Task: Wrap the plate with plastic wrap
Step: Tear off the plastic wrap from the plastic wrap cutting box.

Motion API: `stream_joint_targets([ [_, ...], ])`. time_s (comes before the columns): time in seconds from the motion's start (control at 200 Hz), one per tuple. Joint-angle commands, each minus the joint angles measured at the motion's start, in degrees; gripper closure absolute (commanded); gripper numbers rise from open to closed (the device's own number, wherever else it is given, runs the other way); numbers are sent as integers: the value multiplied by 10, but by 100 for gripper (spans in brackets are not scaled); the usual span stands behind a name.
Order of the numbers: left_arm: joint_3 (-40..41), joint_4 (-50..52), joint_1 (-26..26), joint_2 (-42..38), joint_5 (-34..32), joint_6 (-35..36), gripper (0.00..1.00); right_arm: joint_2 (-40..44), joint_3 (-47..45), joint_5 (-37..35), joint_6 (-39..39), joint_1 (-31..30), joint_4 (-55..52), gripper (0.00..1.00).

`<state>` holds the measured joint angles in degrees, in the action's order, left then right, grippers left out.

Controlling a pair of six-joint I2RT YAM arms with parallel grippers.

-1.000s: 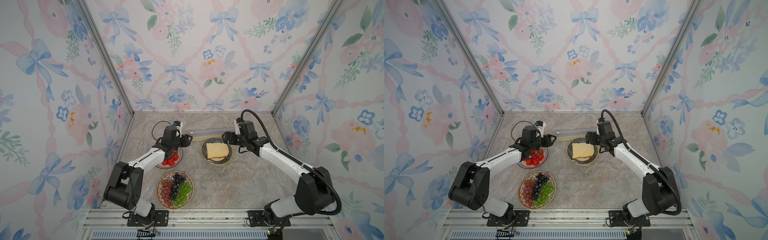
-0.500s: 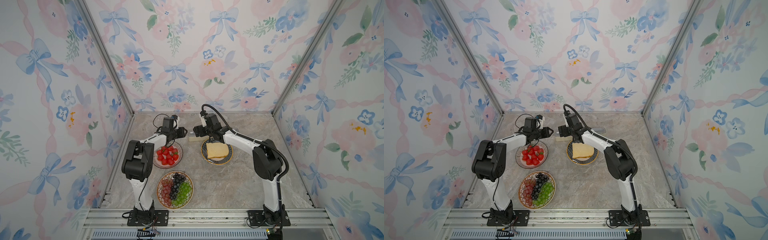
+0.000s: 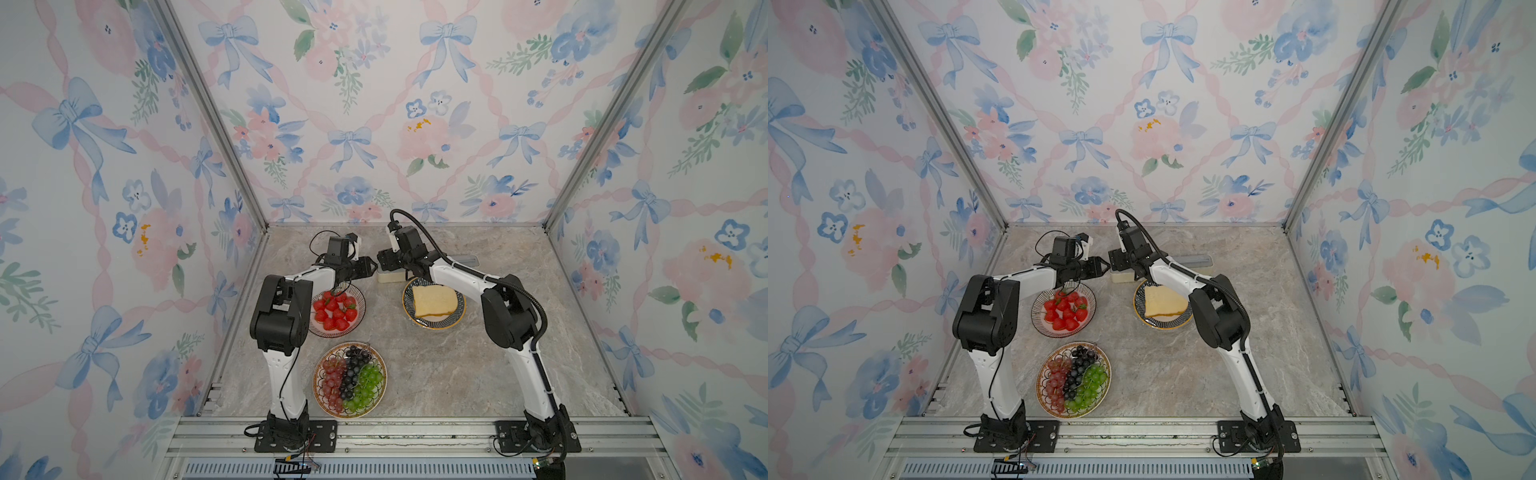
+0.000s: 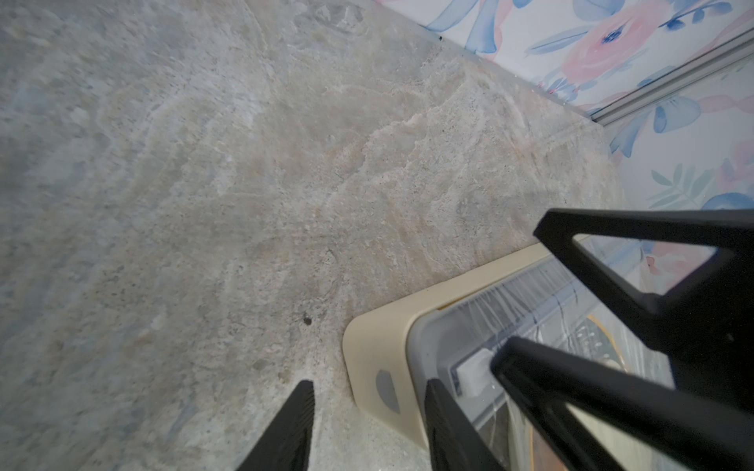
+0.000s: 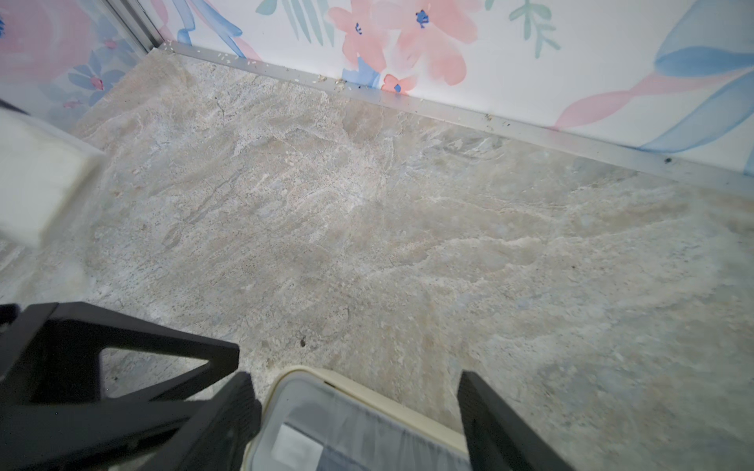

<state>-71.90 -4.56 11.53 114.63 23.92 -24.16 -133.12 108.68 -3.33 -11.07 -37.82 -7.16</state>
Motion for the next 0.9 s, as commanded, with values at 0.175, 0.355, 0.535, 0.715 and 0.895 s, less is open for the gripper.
stream_joint_targets([
  [0.175, -7, 8, -3, 6, 20, 9, 49, -24, 22, -15, 4, -8, -32, 23],
  [0.355, -11, 8, -3, 25, 10, 8, 49, -32, 28, -30, 15, -10, -44, 23],
  [0.535, -8, 9, -3, 33, -4, 9, 49, -44, 44, -42, 30, -13, -62, 23],
  [0.715, -4, 11, -5, 40, -17, 11, 49, -38, 41, -60, 43, -12, -69, 23],
  [0.895, -4, 16, -5, 45, -31, 16, 49, -17, 21, -82, 59, -4, -68, 23],
])
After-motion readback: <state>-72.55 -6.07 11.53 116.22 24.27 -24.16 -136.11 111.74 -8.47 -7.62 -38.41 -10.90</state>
